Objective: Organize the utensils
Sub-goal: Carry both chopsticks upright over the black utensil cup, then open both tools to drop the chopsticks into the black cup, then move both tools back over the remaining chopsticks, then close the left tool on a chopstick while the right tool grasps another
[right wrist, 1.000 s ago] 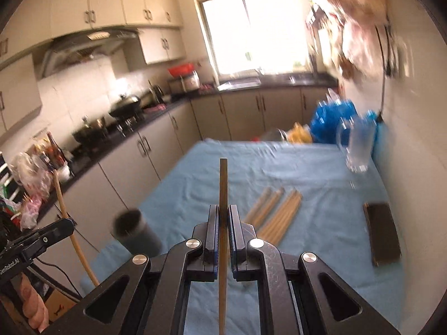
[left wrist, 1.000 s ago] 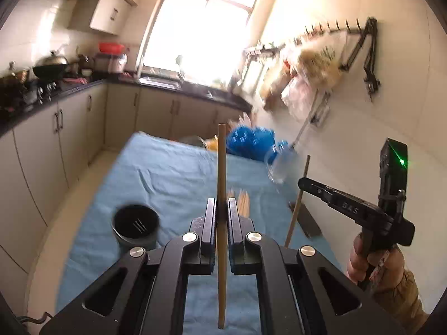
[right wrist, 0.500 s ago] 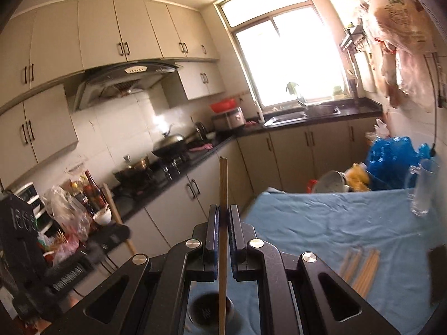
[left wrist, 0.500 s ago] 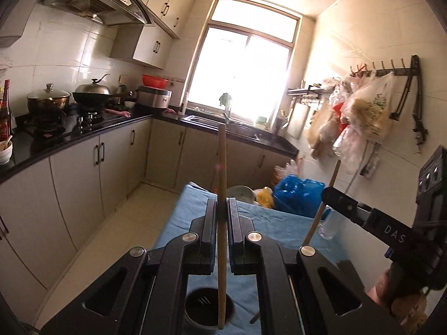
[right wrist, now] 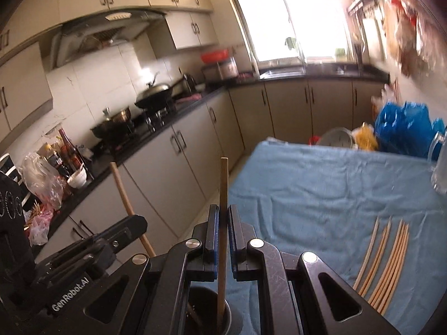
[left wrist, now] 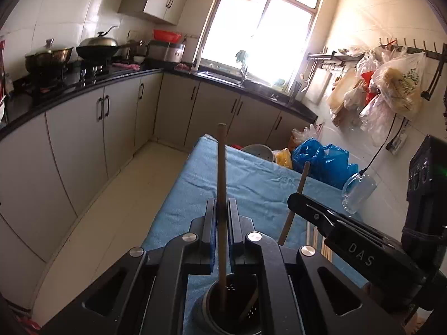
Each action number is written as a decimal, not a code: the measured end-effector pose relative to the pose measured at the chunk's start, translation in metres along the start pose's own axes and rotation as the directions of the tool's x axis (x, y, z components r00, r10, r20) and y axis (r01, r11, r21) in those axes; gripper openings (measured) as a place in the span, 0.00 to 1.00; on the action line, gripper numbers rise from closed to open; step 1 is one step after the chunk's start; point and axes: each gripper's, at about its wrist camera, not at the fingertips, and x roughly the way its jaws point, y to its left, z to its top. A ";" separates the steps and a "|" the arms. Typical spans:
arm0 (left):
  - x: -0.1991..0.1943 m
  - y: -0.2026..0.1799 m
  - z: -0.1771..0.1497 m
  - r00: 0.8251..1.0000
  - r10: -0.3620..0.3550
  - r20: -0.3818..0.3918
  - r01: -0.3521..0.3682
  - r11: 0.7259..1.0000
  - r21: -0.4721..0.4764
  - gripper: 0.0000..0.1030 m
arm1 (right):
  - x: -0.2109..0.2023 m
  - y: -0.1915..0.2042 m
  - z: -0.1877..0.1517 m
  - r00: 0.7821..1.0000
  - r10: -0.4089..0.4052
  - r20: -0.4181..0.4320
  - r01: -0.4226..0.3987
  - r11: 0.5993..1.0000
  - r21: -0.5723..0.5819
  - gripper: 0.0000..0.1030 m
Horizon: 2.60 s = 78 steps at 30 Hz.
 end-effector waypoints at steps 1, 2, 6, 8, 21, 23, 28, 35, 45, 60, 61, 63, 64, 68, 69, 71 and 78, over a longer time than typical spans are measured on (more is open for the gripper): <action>0.001 0.001 -0.001 1.000 -0.001 -0.006 0.001 1.000 0.000 0.06 | 0.003 -0.004 -0.002 1.000 0.007 -0.010 -0.007 1.000 0.013 0.08; 0.001 0.001 -0.002 1.000 0.000 -0.008 0.000 1.000 0.000 0.06 | 0.005 -0.006 -0.003 1.000 0.012 -0.017 -0.012 1.000 0.020 0.08; -0.002 -0.001 -0.004 1.000 0.013 -0.007 -0.013 1.000 0.007 0.07 | 0.010 -0.012 -0.004 0.999 0.026 -0.032 -0.025 0.999 0.048 0.09; -0.005 -0.002 -0.004 1.000 0.011 -0.013 -0.011 1.000 -0.003 0.10 | 0.009 -0.013 -0.004 0.999 0.033 -0.037 -0.031 0.998 0.052 0.16; -0.075 -0.029 -0.016 0.997 0.007 0.077 -0.007 1.000 -0.003 0.34 | -0.060 -0.063 -0.002 0.998 -0.007 0.058 0.000 0.993 0.119 0.44; -0.085 -0.045 -0.026 0.996 -0.042 0.074 0.041 0.999 0.018 0.36 | -0.073 -0.084 -0.010 0.998 -0.039 0.058 0.031 0.990 0.136 0.45; -0.079 -0.091 -0.055 0.993 -0.119 0.020 0.117 0.989 0.090 0.44 | -0.095 -0.159 -0.052 0.986 -0.164 -0.015 0.163 0.961 0.223 0.45; -0.006 -0.136 -0.114 0.972 -0.122 -0.202 0.150 0.981 0.127 0.44 | -0.088 -0.215 -0.118 0.962 -0.191 -0.195 0.236 0.940 0.244 0.45; 0.080 -0.149 -0.181 0.926 -0.017 -0.376 0.116 0.963 0.243 0.44 | -0.069 -0.198 -0.160 0.948 -0.187 -0.257 0.217 0.972 0.093 0.44; 0.096 -0.160 -0.189 0.913 0.000 -0.407 0.128 0.950 0.286 0.05 | -0.075 -0.209 -0.162 0.917 -0.277 -0.287 0.312 0.947 0.082 0.01; 0.094 -0.159 -0.190 0.910 -0.005 -0.415 0.132 0.951 0.278 0.05 | -0.078 -0.211 -0.164 0.923 -0.261 -0.284 0.300 0.949 0.100 0.01; 0.086 -0.155 -0.193 0.906 -0.010 -0.423 0.138 0.952 0.273 0.05 | -0.084 -0.211 -0.166 0.945 -0.199 -0.260 0.242 0.959 0.146 0.01; 0.084 -0.154 -0.194 0.905 -0.010 -0.425 0.137 0.953 0.270 0.05 | -0.087 -0.209 -0.168 0.952 -0.179 -0.248 0.223 0.961 0.162 0.01; 0.071 -0.142 -0.198 0.893 -0.030 -0.450 0.144 0.965 0.221 0.05 | -0.087 -0.195 -0.167 0.960 -0.161 -0.229 0.199 0.968 0.153 0.18; 0.069 -0.141 -0.199 0.892 -0.031 -0.451 0.142 0.966 0.215 0.05 | -0.084 -0.190 -0.166 0.959 -0.169 -0.226 0.204 0.969 0.141 0.28; 0.064 -0.138 -0.201 0.889 -0.034 -0.456 0.142 0.969 0.204 0.05 | -0.079 -0.183 -0.166 0.958 -0.171 -0.230 0.203 0.971 0.124 0.33; 0.051 -0.136 -0.209 0.884 -0.045 -0.466 0.147 0.972 0.184 0.05 | -0.059 -0.161 -0.168 0.902 -0.343 -0.261 0.349 0.937 -0.026 0.15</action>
